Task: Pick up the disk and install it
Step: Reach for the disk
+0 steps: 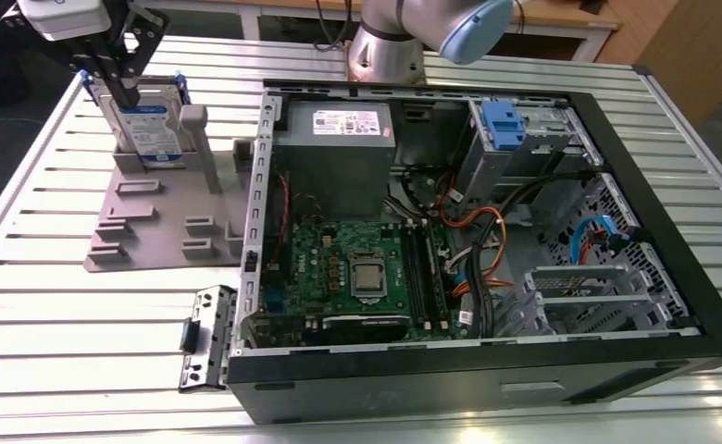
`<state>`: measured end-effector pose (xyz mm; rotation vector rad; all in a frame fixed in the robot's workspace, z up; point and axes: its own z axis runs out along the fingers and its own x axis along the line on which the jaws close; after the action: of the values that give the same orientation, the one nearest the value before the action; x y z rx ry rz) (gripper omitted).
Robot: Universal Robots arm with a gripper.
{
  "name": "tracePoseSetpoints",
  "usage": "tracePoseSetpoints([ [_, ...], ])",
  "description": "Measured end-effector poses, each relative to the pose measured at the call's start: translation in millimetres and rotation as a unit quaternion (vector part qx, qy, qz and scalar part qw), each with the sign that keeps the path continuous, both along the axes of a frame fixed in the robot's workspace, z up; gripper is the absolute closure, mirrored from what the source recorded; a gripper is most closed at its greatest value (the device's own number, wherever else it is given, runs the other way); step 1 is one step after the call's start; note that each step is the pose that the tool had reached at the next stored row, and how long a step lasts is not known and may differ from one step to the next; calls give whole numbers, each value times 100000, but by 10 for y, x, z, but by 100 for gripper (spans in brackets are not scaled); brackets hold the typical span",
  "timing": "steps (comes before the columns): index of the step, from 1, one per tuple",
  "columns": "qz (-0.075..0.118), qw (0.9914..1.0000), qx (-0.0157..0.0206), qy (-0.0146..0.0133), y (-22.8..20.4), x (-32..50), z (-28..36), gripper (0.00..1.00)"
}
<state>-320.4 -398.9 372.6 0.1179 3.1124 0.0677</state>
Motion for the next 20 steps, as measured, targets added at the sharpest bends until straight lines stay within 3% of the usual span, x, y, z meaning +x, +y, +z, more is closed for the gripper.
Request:
tracePoseSetpoints([
  [11,-3,100000,0,0,14,-59,-38,90],
  [15,0,100000,-31,2,59,-82,-69,90],
  [20,1,100000,-283,2,150,-118,-101,90],
])
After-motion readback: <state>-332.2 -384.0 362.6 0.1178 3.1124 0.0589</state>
